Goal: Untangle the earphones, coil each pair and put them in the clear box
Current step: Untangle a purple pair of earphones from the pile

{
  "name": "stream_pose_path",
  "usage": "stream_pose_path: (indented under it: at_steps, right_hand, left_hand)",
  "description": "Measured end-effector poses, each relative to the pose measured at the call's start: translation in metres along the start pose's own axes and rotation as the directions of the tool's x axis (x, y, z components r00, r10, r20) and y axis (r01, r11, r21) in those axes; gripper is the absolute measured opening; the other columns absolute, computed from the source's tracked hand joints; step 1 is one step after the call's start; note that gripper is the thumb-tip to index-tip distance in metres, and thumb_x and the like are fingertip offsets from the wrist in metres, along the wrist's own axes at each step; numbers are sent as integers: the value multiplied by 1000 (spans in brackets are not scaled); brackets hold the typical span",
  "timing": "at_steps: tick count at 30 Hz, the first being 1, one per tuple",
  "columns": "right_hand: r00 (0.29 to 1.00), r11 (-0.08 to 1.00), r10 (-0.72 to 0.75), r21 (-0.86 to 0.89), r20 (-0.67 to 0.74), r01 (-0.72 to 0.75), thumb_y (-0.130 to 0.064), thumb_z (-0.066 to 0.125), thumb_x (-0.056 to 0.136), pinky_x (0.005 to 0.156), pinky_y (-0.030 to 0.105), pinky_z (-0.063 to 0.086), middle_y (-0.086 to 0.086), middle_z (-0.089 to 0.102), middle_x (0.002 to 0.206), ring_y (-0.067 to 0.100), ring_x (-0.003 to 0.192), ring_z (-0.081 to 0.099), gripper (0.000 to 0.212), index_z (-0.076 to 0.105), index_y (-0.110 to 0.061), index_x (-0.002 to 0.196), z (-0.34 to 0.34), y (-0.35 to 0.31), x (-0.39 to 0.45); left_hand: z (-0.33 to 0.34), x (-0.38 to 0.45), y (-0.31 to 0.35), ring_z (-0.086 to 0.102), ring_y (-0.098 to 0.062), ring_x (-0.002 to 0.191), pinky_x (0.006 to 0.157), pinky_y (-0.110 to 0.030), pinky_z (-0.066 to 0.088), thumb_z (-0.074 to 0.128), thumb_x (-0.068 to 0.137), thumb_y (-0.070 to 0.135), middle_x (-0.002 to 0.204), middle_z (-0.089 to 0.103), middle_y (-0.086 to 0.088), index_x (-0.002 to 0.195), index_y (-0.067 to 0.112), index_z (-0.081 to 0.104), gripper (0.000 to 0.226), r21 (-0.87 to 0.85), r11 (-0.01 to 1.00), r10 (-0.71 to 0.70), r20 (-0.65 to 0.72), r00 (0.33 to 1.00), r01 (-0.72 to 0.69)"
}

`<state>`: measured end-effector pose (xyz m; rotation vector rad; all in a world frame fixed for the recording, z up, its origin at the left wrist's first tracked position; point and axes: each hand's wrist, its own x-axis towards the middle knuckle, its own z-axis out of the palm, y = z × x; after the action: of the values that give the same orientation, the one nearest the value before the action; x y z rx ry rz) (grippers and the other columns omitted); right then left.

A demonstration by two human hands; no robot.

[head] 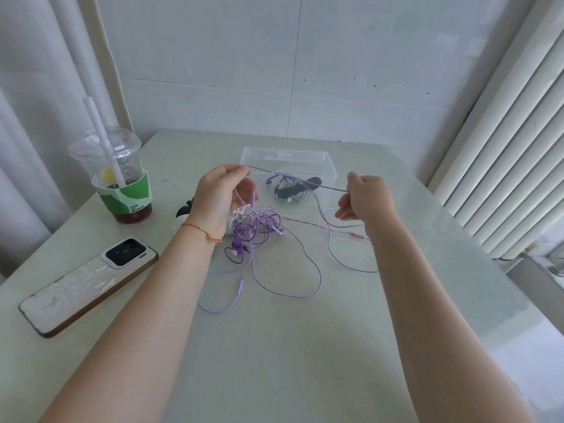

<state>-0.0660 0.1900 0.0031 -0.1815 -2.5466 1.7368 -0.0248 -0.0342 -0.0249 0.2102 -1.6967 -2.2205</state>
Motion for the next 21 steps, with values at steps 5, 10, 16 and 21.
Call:
stream_pose_path:
  at_steps: [5, 10, 16, 21]
  right_hand:
    - [979, 894, 8, -439, 204, 84, -46, 53, 93, 53, 29, 47, 4, 60, 55, 21, 41, 49, 49, 61, -5, 66, -11, 0, -3]
    - [921, 864, -320, -330, 221, 379, -35, 62, 90, 68, 35, 50, 5, 67, 75, 21, 68, 60, 30, 62, -7, 80, 3, -9, -6]
    - [802, 876, -326, -160, 502, 456, -15, 61, 91, 78, 22, 49, -1, 74, 90, 9, 84, 67, 16, 64, -15, 107, 19, -13, -20]
    - [864, 853, -320, -279, 388, 441, -17, 58, 94, 54, 18, 41, -2, 56, 63, 8, 52, 55, 11, 66, -12, 90, 19, -8, -13]
  left_hand:
    - [5, -2, -3, 50, -17, 37, 63, -35, 47, 60, 92, 10, 47, 50, -2, 82, 11, 63, 11, 202, 979, 14, 16, 1000, -17]
    - [16, -10, -4, 39, -17, 34, 48, -25, 38, 66, 91, 19, 52, 54, -3, 84, 17, 66, 8, 389, 920, -32, 186, 982, -44]
    - [33, -20, -9, 41, -7, 41, 39, -13, 32, 67, 91, 12, 48, 48, 4, 83, 18, 67, 9, 338, 939, -18, 247, 969, -69]
    - [28, -17, -12, 40, -7, 36, 37, -13, 30, 69, 90, 20, 48, 51, 2, 86, 14, 67, 8, 444, 894, -59, 243, 968, -57]
